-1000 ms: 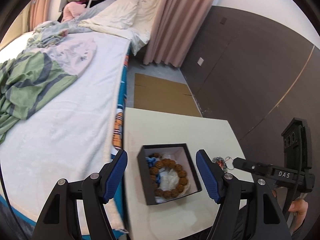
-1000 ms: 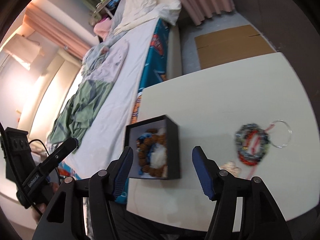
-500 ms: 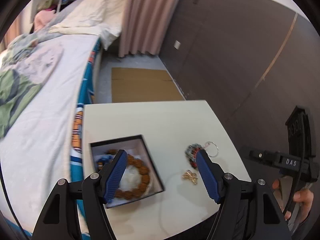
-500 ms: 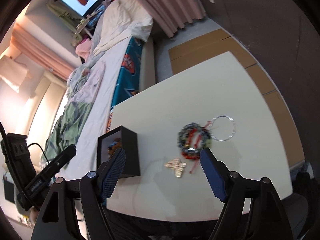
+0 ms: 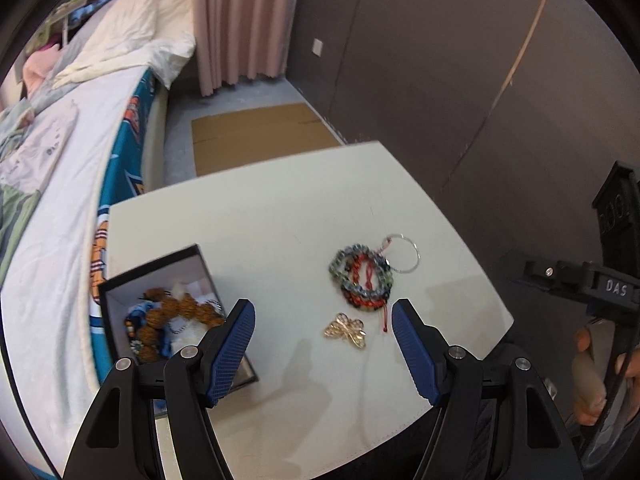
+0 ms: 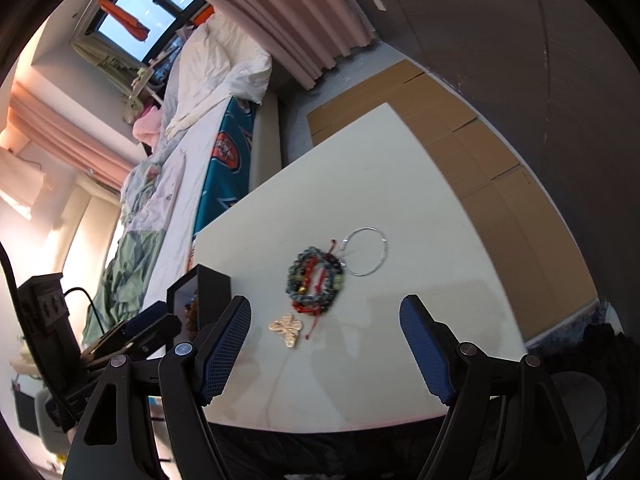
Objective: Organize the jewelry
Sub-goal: 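Grasp the gold butterfly brooch with the left gripper, then carry the brooch into the black box with the left gripper while the right grasps the grey bead bracelets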
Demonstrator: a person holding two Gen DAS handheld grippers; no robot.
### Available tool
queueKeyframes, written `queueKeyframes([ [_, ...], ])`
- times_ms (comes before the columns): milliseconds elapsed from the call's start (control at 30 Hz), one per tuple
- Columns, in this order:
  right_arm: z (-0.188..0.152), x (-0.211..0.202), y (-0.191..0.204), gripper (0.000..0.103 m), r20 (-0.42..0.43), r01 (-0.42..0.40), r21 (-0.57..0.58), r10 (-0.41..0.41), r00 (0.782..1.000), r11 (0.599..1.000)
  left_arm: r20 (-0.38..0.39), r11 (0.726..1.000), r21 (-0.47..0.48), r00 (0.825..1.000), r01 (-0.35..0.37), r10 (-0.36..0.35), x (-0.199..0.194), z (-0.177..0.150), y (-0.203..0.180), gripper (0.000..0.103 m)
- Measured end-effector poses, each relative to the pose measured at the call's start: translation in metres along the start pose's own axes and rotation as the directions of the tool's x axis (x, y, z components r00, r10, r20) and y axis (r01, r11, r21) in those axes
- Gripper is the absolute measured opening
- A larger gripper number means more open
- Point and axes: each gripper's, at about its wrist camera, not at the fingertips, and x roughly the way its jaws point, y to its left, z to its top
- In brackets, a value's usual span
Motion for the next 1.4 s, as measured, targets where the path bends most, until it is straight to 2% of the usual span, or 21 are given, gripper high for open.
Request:
queueKeyframes([
  [267,-0.008,-0.003,-0.033,0.077,0.005,0.009,0.066,-0.01,1.0,0.998,-0.116,0.99,0.14,0.992,-0.024,0.04,0.037,-0.007,-0.03,0.072],
  [367,-0.008,-0.005,-0.04,0.077,0.009,0.009,0.08,-0.009,1.0,0.997,-0.159,0.983,0.176,0.984,-0.056,0.085,0.054,-0.011,-0.037,0.072],
  [667,-0.007,-0.01,-0.054,0.077,0.021,0.018,0.097,-0.02,1.0,0.995,-0.244,0.965,0.25,0.959,-0.083,0.146,0.093,-0.014,-0.044,0.065],
  [900,-0.006,-0.01,-0.057,0.077,0.024,0.018,0.102,-0.02,1.0,0.995,-0.284,0.964,0.251,0.945,-0.089,0.161,0.113,-0.014,-0.038,0.057],
  [1033,-0.005,-0.007,-0.055,0.077,0.014,0.015,0.095,-0.017,1.0,0.995,-0.275,0.969,0.235,0.952,-0.069,0.135,0.115,-0.012,-0.035,0.052],
  [1067,-0.005,-0.005,-0.053,0.077,0.009,0.015,0.092,-0.016,1.0,0.996,-0.272,0.969,0.237,0.953,-0.069,0.134,0.115,-0.01,-0.034,0.049],
  [1100,-0.005,-0.003,-0.051,0.077,0.003,0.014,0.088,-0.014,1.0,0.996,-0.269,0.969,0.237,0.954,-0.068,0.133,0.114,-0.01,-0.033,0.041],
  [1200,-0.003,0.002,-0.044,0.077,-0.014,0.006,0.076,-0.005,1.0,0.997,-0.278,0.979,0.199,0.957,-0.031,0.087,0.109,-0.009,-0.027,0.041],
  [1400,0.003,0.012,-0.024,0.077,-0.034,-0.008,0.039,0.009,0.999,0.999,-0.218,0.987,0.159,0.974,-0.029,0.064,0.087,-0.003,-0.016,0.041],
])
